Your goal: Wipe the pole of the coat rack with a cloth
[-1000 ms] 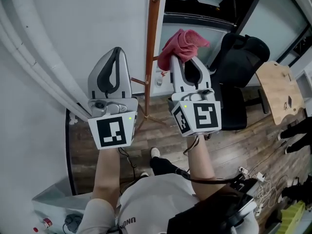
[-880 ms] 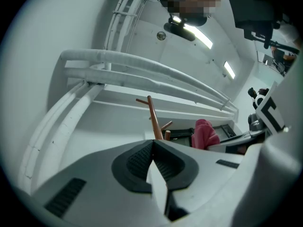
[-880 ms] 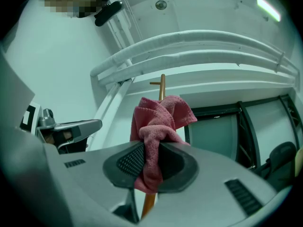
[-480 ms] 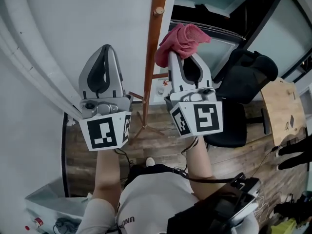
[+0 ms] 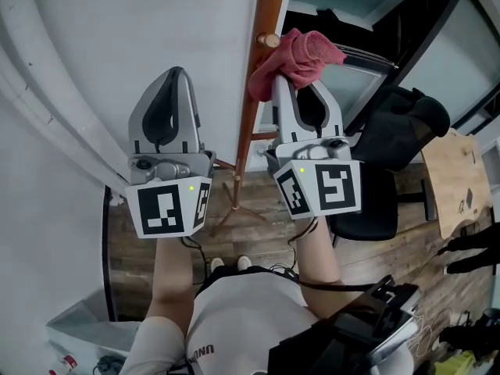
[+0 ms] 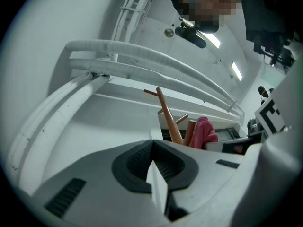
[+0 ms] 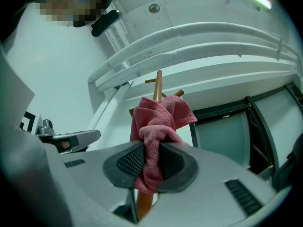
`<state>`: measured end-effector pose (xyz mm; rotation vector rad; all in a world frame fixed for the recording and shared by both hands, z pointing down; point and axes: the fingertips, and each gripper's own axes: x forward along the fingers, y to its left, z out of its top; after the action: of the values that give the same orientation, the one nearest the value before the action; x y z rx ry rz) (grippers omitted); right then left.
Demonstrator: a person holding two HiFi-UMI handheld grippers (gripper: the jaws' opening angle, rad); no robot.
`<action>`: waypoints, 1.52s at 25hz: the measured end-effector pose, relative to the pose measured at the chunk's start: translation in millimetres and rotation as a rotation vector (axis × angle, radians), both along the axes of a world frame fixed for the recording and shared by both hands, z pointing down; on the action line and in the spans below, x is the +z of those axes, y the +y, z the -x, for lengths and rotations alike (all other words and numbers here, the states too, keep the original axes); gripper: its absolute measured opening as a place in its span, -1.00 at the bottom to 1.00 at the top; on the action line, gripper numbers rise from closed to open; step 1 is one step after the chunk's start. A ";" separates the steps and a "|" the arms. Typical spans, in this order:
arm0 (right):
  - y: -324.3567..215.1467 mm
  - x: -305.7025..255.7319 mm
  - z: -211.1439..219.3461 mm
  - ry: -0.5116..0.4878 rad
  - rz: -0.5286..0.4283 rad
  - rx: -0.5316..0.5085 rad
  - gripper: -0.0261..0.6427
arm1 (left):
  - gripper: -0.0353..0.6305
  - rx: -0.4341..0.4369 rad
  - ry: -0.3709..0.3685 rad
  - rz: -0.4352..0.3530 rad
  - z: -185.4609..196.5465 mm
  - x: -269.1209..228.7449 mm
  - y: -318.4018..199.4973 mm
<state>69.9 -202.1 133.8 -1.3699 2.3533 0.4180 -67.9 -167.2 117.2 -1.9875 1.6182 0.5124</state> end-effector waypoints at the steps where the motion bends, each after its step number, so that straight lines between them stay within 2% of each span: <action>1: -1.6 -0.9 1.0 -0.004 -0.001 0.004 -0.70 | -0.85 0.009 0.002 0.007 1.5 0.3 -2.0; 18: -12.3 15.0 21.1 0.014 0.015 0.056 -0.70 | -0.85 0.106 0.005 0.037 17.2 10.0 -7.8; 38: -24.9 34.5 21.3 0.040 0.085 0.080 -0.70 | -0.85 0.122 0.009 0.057 22.6 7.9 -13.0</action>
<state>48.5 -227.0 168.3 -1.5120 2.3790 0.3755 -90.6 -180.2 125.0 -2.1392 1.5393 0.5261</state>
